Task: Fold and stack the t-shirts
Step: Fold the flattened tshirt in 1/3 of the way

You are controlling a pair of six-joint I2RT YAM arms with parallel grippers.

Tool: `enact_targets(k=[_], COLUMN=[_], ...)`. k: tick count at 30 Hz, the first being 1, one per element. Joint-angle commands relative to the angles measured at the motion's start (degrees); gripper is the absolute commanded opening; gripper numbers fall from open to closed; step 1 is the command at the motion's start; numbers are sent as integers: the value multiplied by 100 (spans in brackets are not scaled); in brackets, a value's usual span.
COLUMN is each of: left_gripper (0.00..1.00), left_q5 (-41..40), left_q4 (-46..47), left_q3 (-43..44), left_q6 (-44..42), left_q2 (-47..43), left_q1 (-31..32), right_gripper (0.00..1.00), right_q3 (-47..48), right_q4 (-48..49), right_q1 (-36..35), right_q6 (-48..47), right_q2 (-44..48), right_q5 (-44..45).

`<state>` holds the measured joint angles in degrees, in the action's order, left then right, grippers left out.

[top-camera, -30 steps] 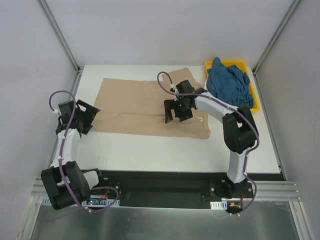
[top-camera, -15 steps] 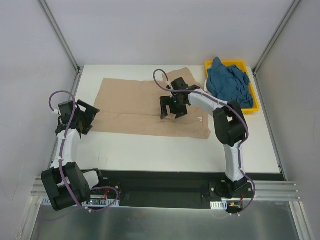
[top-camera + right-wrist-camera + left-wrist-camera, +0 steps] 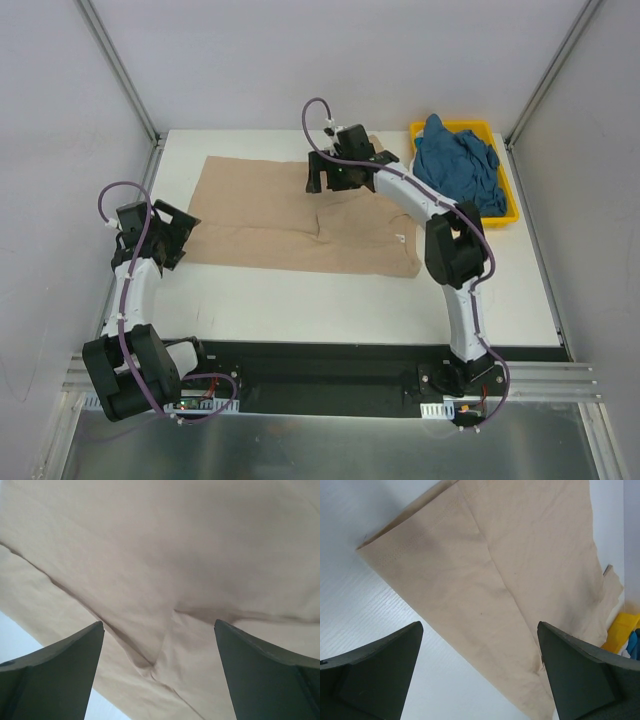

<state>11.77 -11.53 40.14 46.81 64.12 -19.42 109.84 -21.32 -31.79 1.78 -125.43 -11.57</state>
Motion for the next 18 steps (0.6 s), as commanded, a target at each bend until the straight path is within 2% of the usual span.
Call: enact_targets(k=[1, 2, 7, 14, 18], left_gripper=[99, 99, 99, 99, 99], left_q5=[368, 448, 458, 668, 520], left_q4=[-7, 19, 107, 98, 89], left_q3=[336, 476, 1100, 2041, 2051], left_q6=[-172, -189, -382, -532, -515], left_q2=[109, 301, 1171, 2954, 3405], left_q1=[61, 79, 675, 861, 843], right_gripper=[96, 96, 96, 96, 96], right_q3=[-1269, -1899, -3205, -3443, -3513], right_q4=[-21, -30, -239, -829, -926], right_q1=[6, 6, 24, 94, 103], right_q6=[-134, -143, -64, -117, -99], right_q2=[1342, 1511, 2153, 1776, 1679], right_q5=[559, 612, 1112, 1623, 1641])
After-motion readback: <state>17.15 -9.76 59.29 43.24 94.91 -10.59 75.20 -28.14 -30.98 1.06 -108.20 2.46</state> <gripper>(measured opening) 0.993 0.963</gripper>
